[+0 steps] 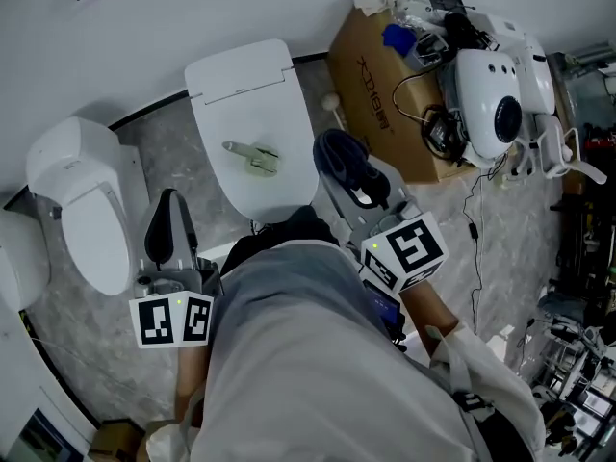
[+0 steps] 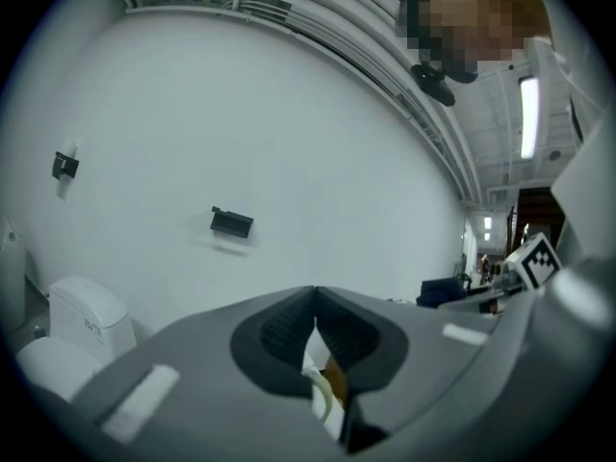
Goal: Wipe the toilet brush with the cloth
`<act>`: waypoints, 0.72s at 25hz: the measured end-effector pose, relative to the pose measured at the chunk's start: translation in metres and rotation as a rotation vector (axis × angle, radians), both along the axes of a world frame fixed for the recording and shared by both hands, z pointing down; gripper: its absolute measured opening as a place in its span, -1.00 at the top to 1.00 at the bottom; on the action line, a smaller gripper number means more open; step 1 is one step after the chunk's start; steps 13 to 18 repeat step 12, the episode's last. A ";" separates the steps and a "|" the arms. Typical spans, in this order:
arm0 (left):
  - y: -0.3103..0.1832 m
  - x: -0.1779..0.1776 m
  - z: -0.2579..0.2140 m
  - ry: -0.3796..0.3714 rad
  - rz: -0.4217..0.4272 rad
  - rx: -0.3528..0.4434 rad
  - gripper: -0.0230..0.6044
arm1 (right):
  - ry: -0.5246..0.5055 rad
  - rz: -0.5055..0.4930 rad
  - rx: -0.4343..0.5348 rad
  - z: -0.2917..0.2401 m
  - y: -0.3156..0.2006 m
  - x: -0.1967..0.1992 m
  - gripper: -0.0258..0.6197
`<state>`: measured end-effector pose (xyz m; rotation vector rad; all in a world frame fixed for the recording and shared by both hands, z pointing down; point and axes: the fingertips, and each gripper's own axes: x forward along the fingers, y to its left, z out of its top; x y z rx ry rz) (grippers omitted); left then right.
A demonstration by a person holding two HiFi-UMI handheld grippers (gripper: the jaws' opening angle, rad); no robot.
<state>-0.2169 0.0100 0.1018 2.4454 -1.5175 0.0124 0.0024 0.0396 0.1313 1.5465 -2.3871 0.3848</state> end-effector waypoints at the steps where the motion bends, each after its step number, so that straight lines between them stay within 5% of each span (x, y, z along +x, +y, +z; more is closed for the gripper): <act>1: 0.000 0.000 0.000 0.001 0.001 -0.002 0.93 | 0.002 -0.001 -0.003 0.001 0.001 0.000 0.58; 18: 0.005 -0.004 0.003 0.011 -0.002 -0.009 0.93 | 0.013 -0.020 -0.023 0.008 0.007 -0.009 0.58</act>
